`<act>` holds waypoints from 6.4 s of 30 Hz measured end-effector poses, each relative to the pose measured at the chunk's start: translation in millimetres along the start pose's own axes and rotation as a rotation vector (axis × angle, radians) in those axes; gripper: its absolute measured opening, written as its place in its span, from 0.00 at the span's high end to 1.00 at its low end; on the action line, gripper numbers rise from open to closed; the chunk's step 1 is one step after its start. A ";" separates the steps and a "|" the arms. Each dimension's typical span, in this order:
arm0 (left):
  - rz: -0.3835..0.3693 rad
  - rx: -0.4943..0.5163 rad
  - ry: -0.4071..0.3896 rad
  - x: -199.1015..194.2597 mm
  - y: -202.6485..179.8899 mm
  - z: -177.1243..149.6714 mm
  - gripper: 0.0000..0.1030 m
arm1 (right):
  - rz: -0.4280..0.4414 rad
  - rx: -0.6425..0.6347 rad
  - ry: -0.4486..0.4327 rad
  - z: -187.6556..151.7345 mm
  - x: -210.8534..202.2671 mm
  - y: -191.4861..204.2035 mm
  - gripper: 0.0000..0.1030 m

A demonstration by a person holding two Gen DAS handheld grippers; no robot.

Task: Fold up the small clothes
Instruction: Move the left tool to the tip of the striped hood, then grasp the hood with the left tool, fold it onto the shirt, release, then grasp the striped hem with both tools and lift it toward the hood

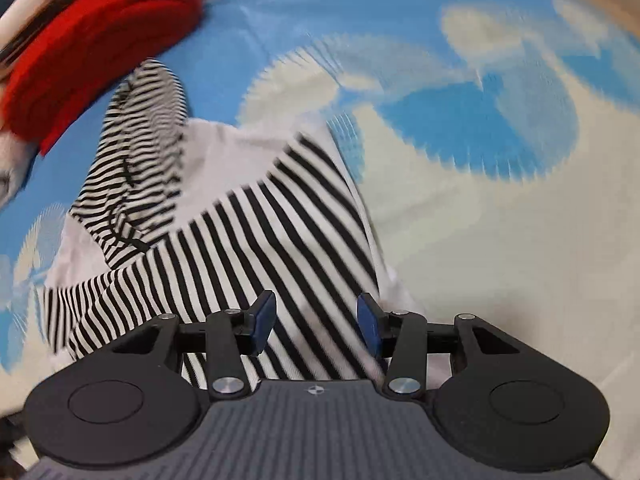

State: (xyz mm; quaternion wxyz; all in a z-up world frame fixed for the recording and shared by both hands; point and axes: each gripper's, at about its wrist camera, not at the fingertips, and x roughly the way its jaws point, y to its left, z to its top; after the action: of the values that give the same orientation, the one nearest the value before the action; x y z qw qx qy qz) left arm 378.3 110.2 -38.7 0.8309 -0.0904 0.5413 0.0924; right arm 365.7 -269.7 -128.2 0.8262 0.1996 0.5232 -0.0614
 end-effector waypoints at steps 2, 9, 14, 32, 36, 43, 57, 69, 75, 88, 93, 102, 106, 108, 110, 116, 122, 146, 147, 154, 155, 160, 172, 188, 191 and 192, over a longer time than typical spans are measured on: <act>0.010 0.013 -0.047 -9.4 -0.8 4.5 0.77 | -0.021 -0.092 -0.064 4.3 -10.3 7.8 0.55; -0.003 0.046 -0.217 -39.9 -10.1 16.4 0.74 | -0.034 -0.195 -0.111 8.8 -23.7 8.3 0.54; -0.036 0.051 -0.320 -56.2 -22.7 19.0 0.41 | -0.033 -0.208 -0.121 6.3 -28.6 5.6 0.54; 0.045 0.126 -0.431 -77.3 -53.5 29.3 0.30 | -0.005 -0.191 -0.181 21.5 -52.3 -10.1 0.55; -0.027 0.134 -0.405 -90.8 -57.2 51.7 0.39 | -0.027 -0.181 -0.172 28.2 -50.7 -14.1 0.55; -0.052 0.190 -0.426 -71.6 -84.4 146.2 0.87 | -0.036 -0.220 -0.140 30.0 -42.4 -9.8 0.61; -0.087 0.275 -0.320 99.2 -159.5 281.0 0.75 | -0.052 -0.253 -0.114 33.0 -24.0 -10.4 0.76; -0.034 0.225 -0.275 193.7 -211.1 344.5 0.48 | -0.061 -0.295 -0.072 28.1 -0.3 -1.5 0.76; 0.012 0.314 -0.287 216.9 -228.0 344.9 0.63 | -0.090 -0.280 -0.073 30.8 4.5 -7.9 0.76; -0.158 0.555 -0.479 51.8 -209.8 222.5 0.99 | -0.074 -0.228 -0.137 43.0 -21.2 -18.1 0.76; -0.338 0.627 -0.502 -56.2 -165.4 80.0 0.99 | -0.041 -0.176 -0.160 43.5 -36.8 -21.5 0.76; -0.329 0.678 -0.149 -102.5 -92.2 -71.4 0.91 | 0.047 -0.117 -0.192 35.5 -56.2 -14.1 0.76; -0.388 0.308 -0.190 -106.0 -64.4 -28.5 0.57 | 0.119 -0.049 -0.131 31.5 -46.3 -14.0 0.76; -0.359 0.111 -0.131 -83.2 -56.0 -6.1 0.56 | 0.148 -0.028 -0.091 29.3 -38.1 -10.9 0.76; -0.356 -0.009 -0.061 -55.6 -48.0 -5.2 0.53 | 0.175 -0.040 -0.057 26.5 -28.8 -3.6 0.76; -0.314 -0.205 0.204 10.1 -50.7 -16.4 0.53 | 0.250 0.029 0.123 12.8 13.7 12.2 0.69; -0.253 -0.197 0.218 15.3 -48.1 -27.1 0.84 | 0.195 -0.023 0.180 -0.1 38.5 31.6 0.74; -0.243 -0.223 0.128 -3.2 2.3 10.2 0.67 | 0.205 0.131 0.205 -14.2 7.5 -9.8 0.68; -0.246 -0.222 0.116 -3.8 0.1 10.7 0.66 | 0.198 0.124 0.196 -12.9 9.9 -7.8 0.67; -0.217 -0.233 0.158 14.6 -5.0 9.0 0.67 | 0.175 0.132 0.243 -13.8 39.3 -5.5 0.67; -0.219 -0.224 0.154 14.4 -6.9 8.9 0.85 | 0.180 0.129 0.237 -14.2 39.8 -4.5 0.79; -0.229 -0.125 -0.072 -24.2 -17.0 18.4 0.99 | 0.348 0.226 0.066 0.5 5.4 -8.4 0.96; -0.111 -0.033 0.130 3.6 -12.6 0.9 0.86 | 0.193 0.296 0.313 -11.6 34.8 -25.5 0.84; -0.158 -0.017 0.045 -7.8 -18.1 0.8 0.99 | 0.253 0.080 0.285 -9.6 45.3 9.0 0.65; -0.220 0.026 -0.031 -25.2 -24.4 2.8 0.99 | 0.376 0.091 0.325 -10.8 42.2 14.0 0.92; -0.237 0.027 -0.043 -28.6 -24.2 3.7 0.99 | 0.424 0.115 0.323 -9.9 38.5 12.9 0.95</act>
State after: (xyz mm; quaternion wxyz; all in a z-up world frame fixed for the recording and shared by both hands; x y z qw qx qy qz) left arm 376.3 86.2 -9.8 0.8485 -0.1408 0.5100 -0.0118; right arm 378.5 -249.9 -162.7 0.7138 0.3585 0.5903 0.1161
